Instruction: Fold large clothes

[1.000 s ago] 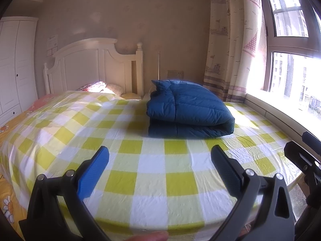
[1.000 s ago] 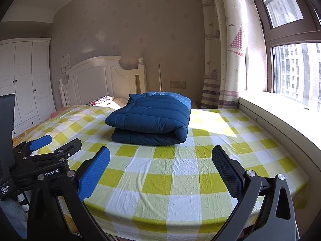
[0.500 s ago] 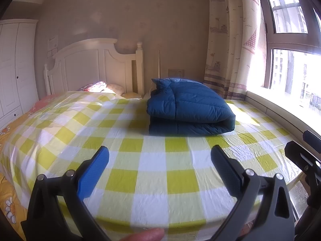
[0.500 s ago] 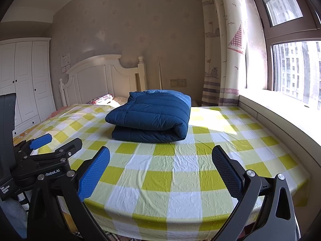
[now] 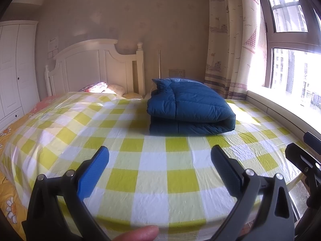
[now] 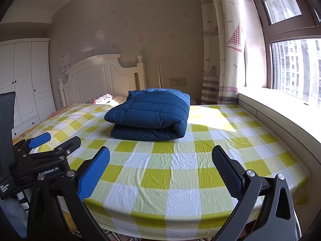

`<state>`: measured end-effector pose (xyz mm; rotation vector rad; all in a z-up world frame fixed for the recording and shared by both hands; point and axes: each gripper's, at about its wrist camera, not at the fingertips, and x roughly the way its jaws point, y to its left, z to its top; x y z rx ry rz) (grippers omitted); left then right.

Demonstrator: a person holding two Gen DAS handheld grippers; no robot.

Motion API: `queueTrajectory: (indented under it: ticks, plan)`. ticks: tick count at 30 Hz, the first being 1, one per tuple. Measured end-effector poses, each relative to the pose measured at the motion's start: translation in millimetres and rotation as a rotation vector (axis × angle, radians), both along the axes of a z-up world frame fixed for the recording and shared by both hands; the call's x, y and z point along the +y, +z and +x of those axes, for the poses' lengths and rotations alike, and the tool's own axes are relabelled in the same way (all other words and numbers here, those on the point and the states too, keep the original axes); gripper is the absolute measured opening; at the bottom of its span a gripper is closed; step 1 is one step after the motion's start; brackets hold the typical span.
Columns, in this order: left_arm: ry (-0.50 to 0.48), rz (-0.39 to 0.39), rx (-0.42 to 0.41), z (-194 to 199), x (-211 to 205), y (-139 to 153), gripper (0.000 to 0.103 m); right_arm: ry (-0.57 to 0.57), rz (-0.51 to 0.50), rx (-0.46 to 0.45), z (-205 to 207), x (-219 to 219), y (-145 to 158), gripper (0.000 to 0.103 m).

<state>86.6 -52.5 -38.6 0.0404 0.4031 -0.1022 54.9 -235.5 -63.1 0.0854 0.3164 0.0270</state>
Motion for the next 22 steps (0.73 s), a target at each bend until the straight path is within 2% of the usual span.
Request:
queueTrajectory:
  ticks: [7, 13, 15, 18, 22]
  plan:
    - [-0.021, 0.008, 0.002, 0.9, -3.5, -1.1, 0.101, 0.011, -0.014, 0.015, 4.9, 4.1, -3.4, 0.098]
    - [-0.02, -0.015, -0.002, 19.2, -5.1, -5.7, 0.101, 0.009, -0.023, 0.052, 28.3, 2.6, -11.0, 0.098]
    - [-0.048, -0.018, 0.032, 35.8, -6.2, -8.1, 0.101, 0.005, -0.015, 0.068, 40.6, -1.0, -13.2, 0.098]
    - [-0.063, -0.008, 0.149, 72.2, -2.3, -17.2, 0.101, 0.001, -0.019, 0.093, 61.9, -7.1, -13.9, 0.098]
    - [0.015, 0.056, 0.269, 137.0, 39.2, -23.7, 0.101, -0.024, -0.023, 0.132, 88.8, -48.3, 3.8, 0.098]
